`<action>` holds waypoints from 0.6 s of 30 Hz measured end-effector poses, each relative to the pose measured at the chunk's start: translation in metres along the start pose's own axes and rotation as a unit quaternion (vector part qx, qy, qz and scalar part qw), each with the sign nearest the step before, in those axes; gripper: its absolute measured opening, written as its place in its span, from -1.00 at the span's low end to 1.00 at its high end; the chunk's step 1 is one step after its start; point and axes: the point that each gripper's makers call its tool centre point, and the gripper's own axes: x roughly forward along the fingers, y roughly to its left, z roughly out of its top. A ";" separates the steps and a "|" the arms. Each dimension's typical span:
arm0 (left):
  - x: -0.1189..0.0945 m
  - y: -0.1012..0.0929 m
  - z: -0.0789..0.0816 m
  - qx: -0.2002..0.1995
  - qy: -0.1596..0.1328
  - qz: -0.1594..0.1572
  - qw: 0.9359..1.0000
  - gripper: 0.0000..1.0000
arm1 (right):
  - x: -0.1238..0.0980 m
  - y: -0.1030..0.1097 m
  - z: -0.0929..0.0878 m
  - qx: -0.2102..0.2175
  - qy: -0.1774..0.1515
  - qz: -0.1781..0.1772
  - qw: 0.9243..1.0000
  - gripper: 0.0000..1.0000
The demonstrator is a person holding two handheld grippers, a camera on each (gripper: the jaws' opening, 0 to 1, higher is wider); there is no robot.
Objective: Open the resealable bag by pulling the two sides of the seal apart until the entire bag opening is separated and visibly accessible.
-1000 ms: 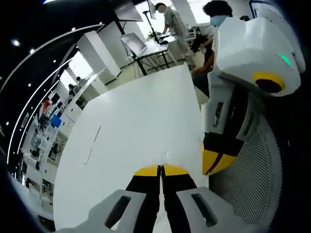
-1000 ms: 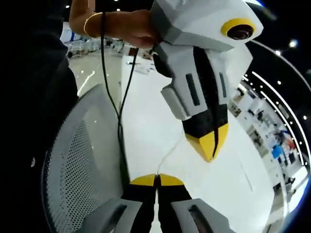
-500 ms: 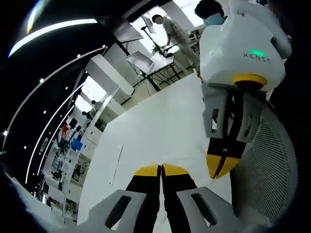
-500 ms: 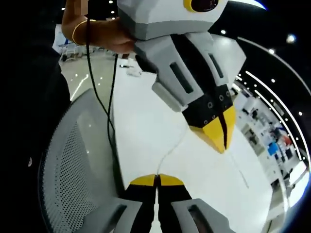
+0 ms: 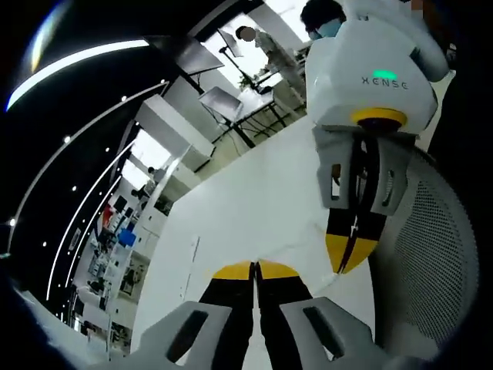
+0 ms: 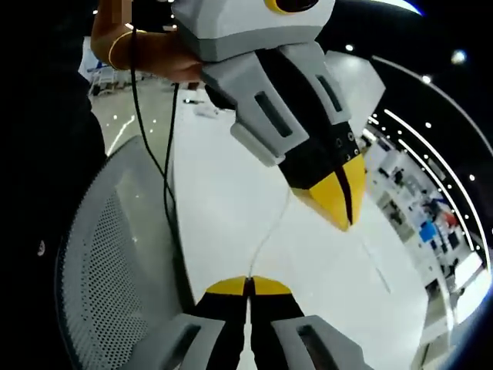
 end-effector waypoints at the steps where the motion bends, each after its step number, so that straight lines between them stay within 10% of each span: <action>1: -0.001 0.001 0.001 0.005 -0.003 0.003 1.000 -1.00 | 0.000 -0.001 0.000 0.001 -0.001 -0.002 1.000 -1.00; 9: -0.005 0.010 0.015 0.043 -0.034 0.031 0.998 -1.00 | -0.006 -0.013 -0.002 0.011 -0.004 -0.021 1.000 -0.83; 12: 0.000 0.005 0.005 0.040 -0.019 0.019 0.999 -1.00 | -0.004 -0.010 -0.008 0.010 0.009 -0.023 1.000 -0.81; 18: 0.022 0.005 -0.038 0.018 0.037 -0.014 0.999 -1.00 | -0.023 -0.035 0.012 0.124 -0.077 -0.073 0.987 -0.75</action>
